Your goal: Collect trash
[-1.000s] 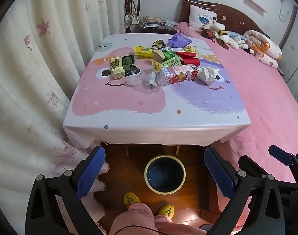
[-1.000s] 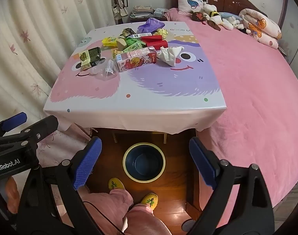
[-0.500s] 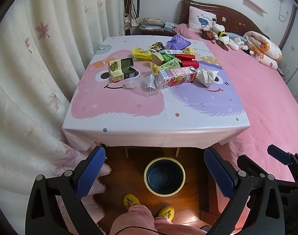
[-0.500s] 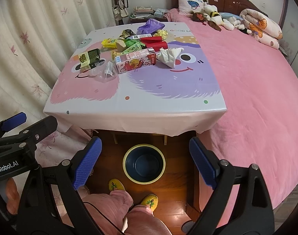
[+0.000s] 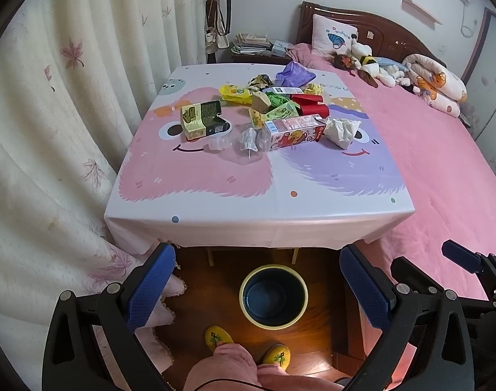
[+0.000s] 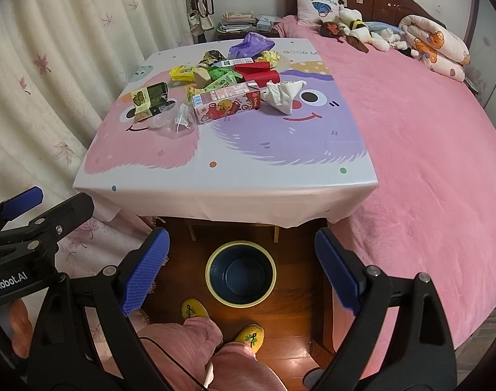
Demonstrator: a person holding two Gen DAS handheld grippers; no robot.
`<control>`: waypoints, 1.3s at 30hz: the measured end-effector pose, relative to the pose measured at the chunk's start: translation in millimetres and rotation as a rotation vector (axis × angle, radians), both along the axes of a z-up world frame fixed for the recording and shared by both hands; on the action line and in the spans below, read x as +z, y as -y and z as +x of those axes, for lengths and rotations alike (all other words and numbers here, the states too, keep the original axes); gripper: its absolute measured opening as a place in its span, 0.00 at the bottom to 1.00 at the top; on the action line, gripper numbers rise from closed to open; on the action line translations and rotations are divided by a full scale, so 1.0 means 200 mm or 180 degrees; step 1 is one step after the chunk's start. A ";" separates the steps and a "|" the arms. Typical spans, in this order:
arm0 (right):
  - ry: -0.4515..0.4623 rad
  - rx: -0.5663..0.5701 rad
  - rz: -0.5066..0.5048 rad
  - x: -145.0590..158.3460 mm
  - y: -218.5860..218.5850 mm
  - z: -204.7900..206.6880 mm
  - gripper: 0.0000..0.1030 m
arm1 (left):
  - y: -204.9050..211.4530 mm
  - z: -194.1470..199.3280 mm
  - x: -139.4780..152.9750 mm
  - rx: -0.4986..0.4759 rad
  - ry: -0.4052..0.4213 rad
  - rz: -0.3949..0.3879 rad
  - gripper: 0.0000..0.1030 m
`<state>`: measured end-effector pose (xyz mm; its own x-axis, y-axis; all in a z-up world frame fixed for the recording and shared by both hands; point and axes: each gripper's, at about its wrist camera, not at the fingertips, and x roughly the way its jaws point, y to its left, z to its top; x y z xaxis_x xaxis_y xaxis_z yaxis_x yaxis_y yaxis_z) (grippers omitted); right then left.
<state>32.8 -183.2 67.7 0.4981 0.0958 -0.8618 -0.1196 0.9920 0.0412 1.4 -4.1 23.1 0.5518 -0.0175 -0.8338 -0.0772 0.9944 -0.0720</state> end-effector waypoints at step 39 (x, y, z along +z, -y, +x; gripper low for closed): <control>-0.0005 -0.0011 0.0023 0.03 -0.01 0.02 0.87 | 0.00 -0.02 -0.01 0.0009 0.0002 -0.0022 1.00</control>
<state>36.5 -181.4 73.4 0.4972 0.1002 -0.8618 -0.1160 0.9921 0.0484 -2.5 -4.2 20.2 0.5524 -0.0219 -0.8333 -0.0799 0.9937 -0.0791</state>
